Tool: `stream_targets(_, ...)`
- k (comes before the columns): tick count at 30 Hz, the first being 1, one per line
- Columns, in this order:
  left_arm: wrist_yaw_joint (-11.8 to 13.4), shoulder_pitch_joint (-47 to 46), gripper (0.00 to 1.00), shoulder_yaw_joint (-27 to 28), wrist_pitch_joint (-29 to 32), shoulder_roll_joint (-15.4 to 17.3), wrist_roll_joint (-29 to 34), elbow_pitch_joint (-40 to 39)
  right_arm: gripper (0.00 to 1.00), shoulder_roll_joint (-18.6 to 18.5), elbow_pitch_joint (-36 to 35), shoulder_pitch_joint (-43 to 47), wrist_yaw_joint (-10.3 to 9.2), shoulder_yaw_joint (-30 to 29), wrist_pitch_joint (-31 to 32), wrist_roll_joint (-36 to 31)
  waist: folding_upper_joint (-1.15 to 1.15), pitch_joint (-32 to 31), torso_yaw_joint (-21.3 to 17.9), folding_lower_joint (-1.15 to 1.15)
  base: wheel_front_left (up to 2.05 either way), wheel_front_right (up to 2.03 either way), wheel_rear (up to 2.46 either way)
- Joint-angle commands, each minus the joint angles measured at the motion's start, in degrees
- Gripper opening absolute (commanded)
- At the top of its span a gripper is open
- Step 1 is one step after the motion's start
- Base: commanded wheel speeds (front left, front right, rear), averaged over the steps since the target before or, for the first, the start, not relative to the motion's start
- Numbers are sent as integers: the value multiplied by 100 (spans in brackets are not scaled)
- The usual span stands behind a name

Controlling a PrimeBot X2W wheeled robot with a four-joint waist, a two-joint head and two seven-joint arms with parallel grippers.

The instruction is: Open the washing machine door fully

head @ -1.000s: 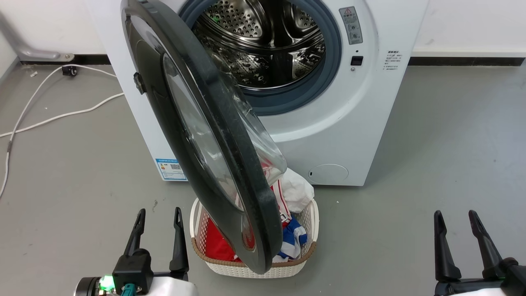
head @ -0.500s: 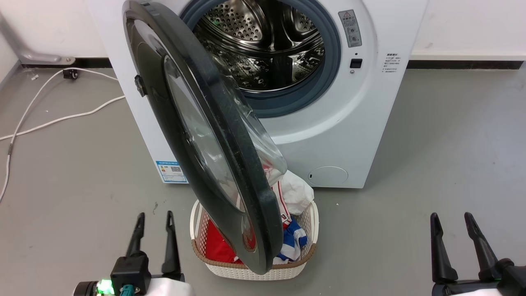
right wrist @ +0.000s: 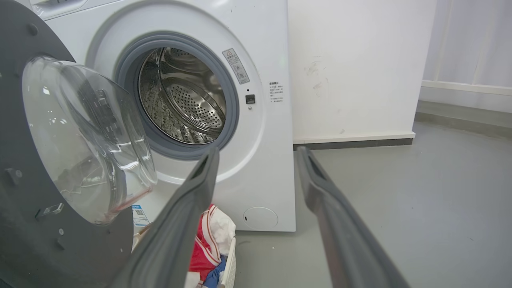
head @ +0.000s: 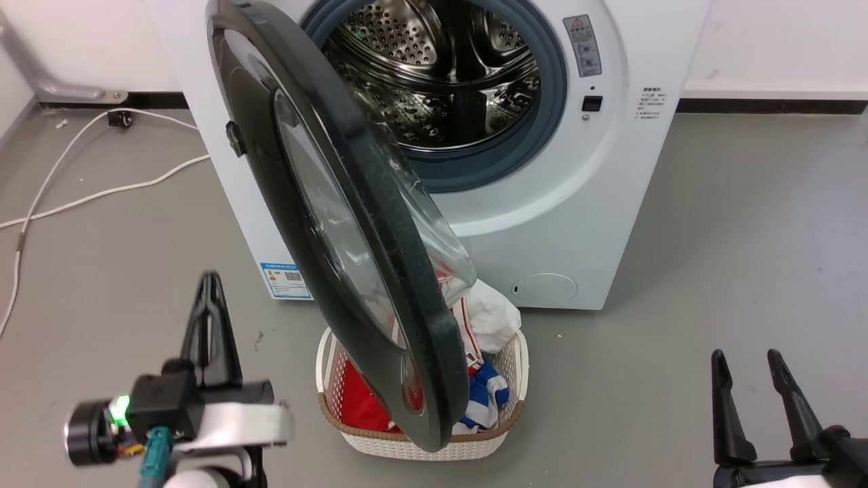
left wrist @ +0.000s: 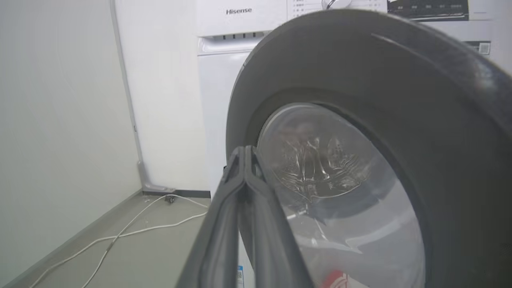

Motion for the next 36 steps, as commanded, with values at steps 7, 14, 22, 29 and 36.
stream_targets(7, -248, -861, 0, -451, -15, 111, 383, -1196, 100, 21, -4, -67, -1, 29, -12, 46, 0, 50, -33, 0, 0, 0, 0)
stream_targets(14, -428, -1344, 0, -1186, -15, 61, 480, -1683, 100, 21, 20, -117, -1, 70, -12, 16, 0, 94, -98, 0, 0, 0, 0)
stream_targets(22, -596, -1662, 0, -2302, -15, -8, 481, -1788, 100, 21, 24, -141, -1, 115, -12, 9, 0, 146, -172, 0, 0, 0, 0)
stream_targets(29, -598, -1758, 0, -3044, -15, -33, 453, -1628, 100, 21, 47, -174, -1, 155, -12, -9, 0, 157, -243, 0, 0, 0, 0)
stream_targets(36, -618, -1672, 0, -3493, -15, -42, 387, -1410, 100, 21, 37, -179, -1, 144, -12, -29, 0, 197, -238, 0, 0, 0, 0)
